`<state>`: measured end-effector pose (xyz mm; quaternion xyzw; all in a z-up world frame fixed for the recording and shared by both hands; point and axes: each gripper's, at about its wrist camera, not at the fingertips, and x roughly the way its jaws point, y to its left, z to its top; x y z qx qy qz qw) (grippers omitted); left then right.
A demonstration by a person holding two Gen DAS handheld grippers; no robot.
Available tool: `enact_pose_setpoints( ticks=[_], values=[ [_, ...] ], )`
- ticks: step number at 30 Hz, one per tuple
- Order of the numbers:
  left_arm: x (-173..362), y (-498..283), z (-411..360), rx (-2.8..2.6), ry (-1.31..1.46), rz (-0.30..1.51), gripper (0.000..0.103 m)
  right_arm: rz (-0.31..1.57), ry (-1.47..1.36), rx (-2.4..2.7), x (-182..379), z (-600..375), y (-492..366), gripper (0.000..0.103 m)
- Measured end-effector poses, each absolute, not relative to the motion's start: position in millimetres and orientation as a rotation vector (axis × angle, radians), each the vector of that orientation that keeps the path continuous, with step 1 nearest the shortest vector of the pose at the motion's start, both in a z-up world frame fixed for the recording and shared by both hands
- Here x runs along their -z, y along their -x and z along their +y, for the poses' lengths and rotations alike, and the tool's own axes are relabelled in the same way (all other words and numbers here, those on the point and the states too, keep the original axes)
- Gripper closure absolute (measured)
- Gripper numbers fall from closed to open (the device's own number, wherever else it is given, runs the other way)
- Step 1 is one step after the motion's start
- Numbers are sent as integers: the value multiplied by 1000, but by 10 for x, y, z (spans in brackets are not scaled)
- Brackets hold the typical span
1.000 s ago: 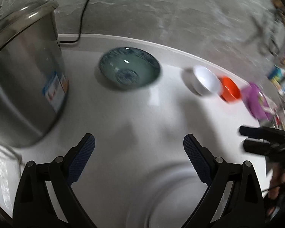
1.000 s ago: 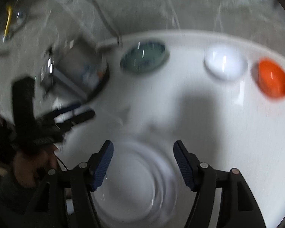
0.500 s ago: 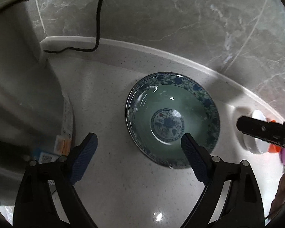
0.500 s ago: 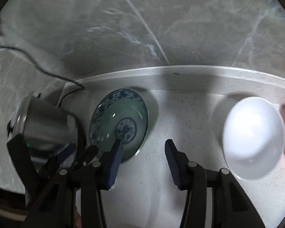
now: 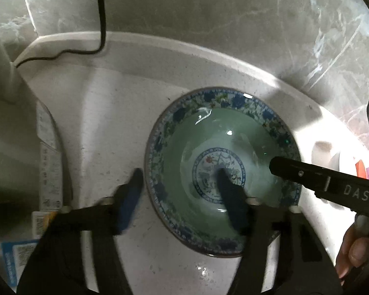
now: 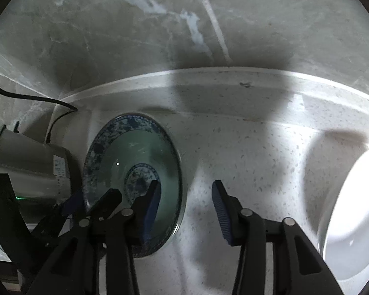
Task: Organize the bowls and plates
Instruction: 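Close the left gripper on the patterned bowl rim while the right gripper grips it too, then carry the patterned bowl with both grippers onto the plate stack and open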
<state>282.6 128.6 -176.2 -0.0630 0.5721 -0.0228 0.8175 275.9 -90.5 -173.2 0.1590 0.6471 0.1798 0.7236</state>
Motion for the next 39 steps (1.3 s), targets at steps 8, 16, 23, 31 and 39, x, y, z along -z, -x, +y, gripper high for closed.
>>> enact_pose_setpoints(
  ticks=[8, 16, 23, 31, 39],
  values=[
    [1939, -2903, 1344, 98, 184, 1246, 83, 1421, -334, -423, 1796, -827, -2810, 92],
    [1963, -2910, 1348, 115, 187, 1249, 84, 1404, -340, -430, 1782, -847, -2797, 92],
    [1830, -2791, 1274, 131, 163, 1224, 85, 1360, -341, -439, 1572, -950, -2654, 92],
    [1482, -2487, 1177, 185, 132, 1185, 85, 1294, -345, -441, 1214, -1142, -2325, 91],
    [1011, -2051, 861, 282, 81, 1133, 85, 1202, -370, -403, 737, -1556, -1740, 91]
  ],
)
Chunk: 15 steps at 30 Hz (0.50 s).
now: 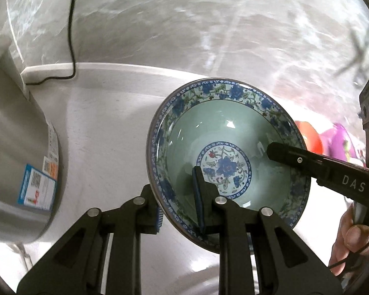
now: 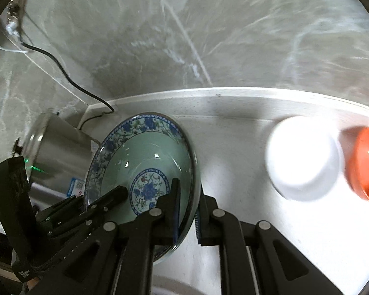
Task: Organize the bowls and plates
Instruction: 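Carry the patterned bowl with both grippers onto the plate stack and open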
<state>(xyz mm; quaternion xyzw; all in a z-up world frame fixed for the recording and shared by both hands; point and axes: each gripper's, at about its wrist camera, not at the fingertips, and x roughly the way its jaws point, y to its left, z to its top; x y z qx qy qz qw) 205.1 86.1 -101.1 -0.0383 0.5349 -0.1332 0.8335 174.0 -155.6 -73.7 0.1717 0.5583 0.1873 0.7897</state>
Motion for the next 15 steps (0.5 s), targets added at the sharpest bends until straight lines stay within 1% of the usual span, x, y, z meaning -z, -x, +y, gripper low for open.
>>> enact_pose_setpoints(
  ticks=[6, 11, 15],
  values=[
    [762, -1640, 549, 373, 56, 1125, 84, 1160, -409, -358, 499, -1945, -1317, 91],
    [617, -1269, 130, 453, 30, 1128, 84, 1135, -402, -313, 367, -2215, -901, 91],
    [613, -909, -214, 527, 5, 1152, 84, 1138, -416, -277, 415, -2514, -567, 91]
  ],
)
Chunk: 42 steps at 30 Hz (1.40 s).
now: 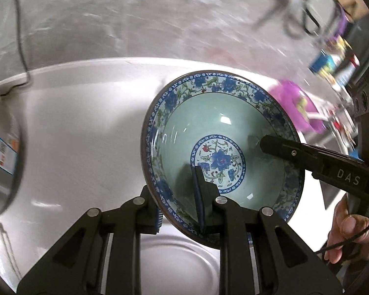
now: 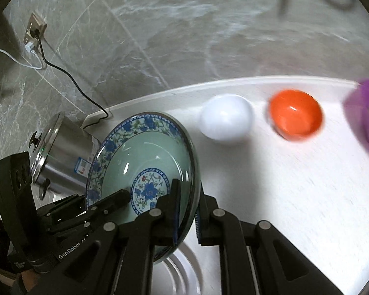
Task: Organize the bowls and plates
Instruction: 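Carry the patterned bowl with both grippers onto the plate stack and open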
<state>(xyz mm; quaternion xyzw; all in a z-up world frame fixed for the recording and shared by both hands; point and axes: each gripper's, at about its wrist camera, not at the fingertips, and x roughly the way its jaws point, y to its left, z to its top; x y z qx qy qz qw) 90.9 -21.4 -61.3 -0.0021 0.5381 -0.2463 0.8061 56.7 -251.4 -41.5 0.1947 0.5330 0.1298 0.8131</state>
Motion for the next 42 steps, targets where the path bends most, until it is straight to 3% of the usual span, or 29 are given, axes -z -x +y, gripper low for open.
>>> enact_pose_setpoints(
  ticks=[17, 34, 36, 37, 38, 42],
  values=[
    [1462, 361, -1621, 745, -212, 1295, 83, 1264, -550, -74, 1248, -3594, 687, 89],
    [1774, 322, -1792, 782, -210, 1344, 80, 1287, -549, -61, 1514, -3713, 913, 86],
    [1778, 311, -1767, 799, -190, 1357, 75, 1284, -548, -63, 1508, -3702, 916, 86],
    [1753, 314, -1745, 802, -180, 1350, 59, 1286, -551, -67, 1505, -3698, 915, 83],
    [1721, 309, -1726, 805, -171, 1339, 40, 1285, -557, -72, 1500, -3693, 910, 76],
    [1482, 239, -1596, 800, -134, 1279, 18, 1263, -554, -80, 1412, -3699, 894, 47]
  ],
)
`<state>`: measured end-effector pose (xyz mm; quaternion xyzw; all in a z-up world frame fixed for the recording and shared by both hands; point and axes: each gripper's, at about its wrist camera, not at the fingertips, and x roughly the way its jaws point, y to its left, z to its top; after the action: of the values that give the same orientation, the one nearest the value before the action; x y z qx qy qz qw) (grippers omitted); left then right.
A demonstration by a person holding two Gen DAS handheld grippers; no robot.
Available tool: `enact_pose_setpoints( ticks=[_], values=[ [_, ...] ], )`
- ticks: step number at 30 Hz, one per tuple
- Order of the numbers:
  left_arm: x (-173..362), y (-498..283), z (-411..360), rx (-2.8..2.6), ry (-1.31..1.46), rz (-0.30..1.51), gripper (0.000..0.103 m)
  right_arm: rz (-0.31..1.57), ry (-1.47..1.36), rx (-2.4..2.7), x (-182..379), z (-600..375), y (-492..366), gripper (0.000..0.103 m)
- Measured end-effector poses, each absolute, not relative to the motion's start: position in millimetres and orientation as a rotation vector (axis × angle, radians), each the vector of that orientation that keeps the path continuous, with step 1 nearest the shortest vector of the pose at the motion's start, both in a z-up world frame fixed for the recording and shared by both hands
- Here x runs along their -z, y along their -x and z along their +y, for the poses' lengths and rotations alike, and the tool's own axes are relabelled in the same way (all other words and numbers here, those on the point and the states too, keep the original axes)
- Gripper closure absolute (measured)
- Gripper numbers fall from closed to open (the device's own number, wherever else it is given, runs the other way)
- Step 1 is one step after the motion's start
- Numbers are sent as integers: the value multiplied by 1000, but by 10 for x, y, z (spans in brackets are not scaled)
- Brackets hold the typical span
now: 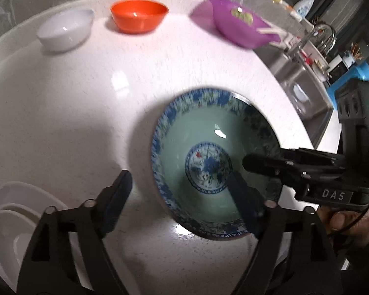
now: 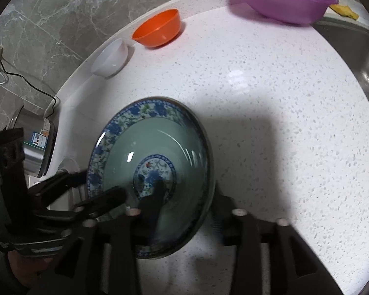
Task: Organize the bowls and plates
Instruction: 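Carry the patterned bowl with both grippers onto the plate stack and open, then move both open grippers to the white bowl beside the orange bowl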
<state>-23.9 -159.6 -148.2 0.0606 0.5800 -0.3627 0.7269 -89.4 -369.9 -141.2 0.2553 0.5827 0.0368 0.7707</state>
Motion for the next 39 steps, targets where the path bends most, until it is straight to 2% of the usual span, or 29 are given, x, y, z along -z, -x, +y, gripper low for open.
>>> enact_pose_setpoints(
  ticks=[2, 5, 10, 15, 18, 20, 22, 25, 30, 34, 37, 39],
  values=[
    [1366, 174, -1501, 791, -115, 1266, 0, 1248, -561, -77, 1335, -3754, 884, 30],
    [1160, -19, -1284, 736, -100, 1246, 0, 1241, -544, -65, 1198, -3859, 814, 23],
    [794, -678, -795, 621, -81, 1168, 0, 1152, -540, -95, 766, -3999, 366, 22],
    [665, -1570, -485, 511, -85, 1155, 0, 1047, -560, -191, 428, -3795, -463, 22],
    [725, -2122, -422, 490, -54, 1162, 0, 1053, -601, -225, 495, -3552, -994, 24],
    [863, -2424, -447, 478, -48, 1197, 0, 1106, -648, -226, 671, -3400, -1312, 33],
    [1124, -2720, -525, 476, -42, 1271, 1, 1178, -714, -200, 895, -3288, -1526, 38],
    [1361, -2905, -580, 456, -77, 1290, 2, 1238, -752, -175, 1153, -3119, -1764, 45],
    [1685, -3098, -754, 472, -82, 1319, 2, 1299, -741, -133, 1501, -2940, -1953, 46],
    [1868, -3161, -747, 481, -74, 1339, 14, 1310, -738, -93, 1676, -2912, -2019, 48],
    [1972, -3228, -770, 491, -78, 1355, 26, 1324, -742, -73, 1762, -2912, -2065, 48],
    [2026, -3268, -778, 500, -71, 1365, 27, 1325, -757, -66, 1813, -2926, -2079, 49]
  ],
)
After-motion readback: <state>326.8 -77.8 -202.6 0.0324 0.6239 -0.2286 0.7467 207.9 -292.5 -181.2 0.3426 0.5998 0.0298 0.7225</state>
